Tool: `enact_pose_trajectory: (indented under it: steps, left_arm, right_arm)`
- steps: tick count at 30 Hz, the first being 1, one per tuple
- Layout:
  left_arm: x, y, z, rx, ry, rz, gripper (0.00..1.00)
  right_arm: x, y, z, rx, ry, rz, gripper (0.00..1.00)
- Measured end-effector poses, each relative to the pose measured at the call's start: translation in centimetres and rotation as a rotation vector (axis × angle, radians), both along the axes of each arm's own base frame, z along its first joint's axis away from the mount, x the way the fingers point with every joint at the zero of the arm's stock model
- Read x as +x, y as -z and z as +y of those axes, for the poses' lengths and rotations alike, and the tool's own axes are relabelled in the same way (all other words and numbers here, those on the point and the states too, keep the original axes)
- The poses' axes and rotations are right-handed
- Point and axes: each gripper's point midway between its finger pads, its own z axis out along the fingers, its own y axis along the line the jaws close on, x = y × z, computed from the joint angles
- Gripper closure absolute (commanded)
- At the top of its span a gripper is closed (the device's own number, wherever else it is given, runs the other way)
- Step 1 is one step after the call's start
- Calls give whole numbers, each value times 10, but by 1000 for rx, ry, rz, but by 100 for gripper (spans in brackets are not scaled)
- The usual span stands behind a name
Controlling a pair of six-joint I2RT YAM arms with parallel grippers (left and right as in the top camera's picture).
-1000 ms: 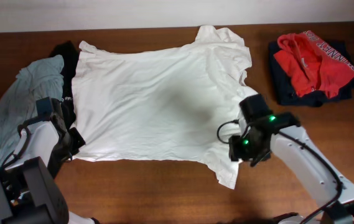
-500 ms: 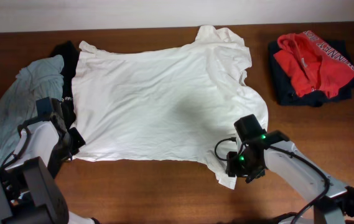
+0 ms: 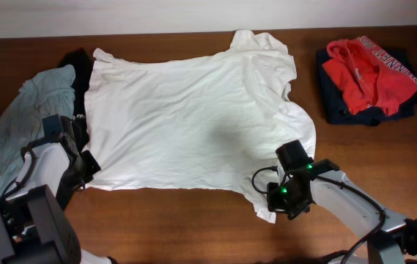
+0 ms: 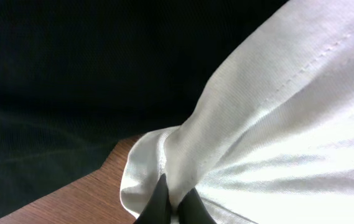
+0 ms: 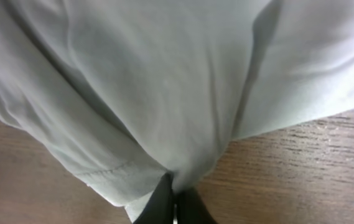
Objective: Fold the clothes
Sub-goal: 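Pinch the lower hem corners of the white t-shirt with both grippers, then lift the hem with both grippers and pull it upward over the shirt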
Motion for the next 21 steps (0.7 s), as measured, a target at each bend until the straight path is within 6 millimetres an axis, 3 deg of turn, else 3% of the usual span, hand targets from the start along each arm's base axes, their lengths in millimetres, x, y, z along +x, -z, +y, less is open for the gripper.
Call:
enact_pose_trajectory:
  steps: [8, 16, 21]
  left_arm:
    - [0, -10, 0, 7, 0, -23, 99]
    - [3, -68, 1, 62, 0, -186, 99]
    - [-2, -81, 1, 76, -1, -207, 99]
  right_arm:
    - [-9, -8, -6, -23, 37, 52, 96]
    - [16, -80, -22, -51, 101, -94, 96]
    - [11, -96, -31, -73, 117, -113, 96]
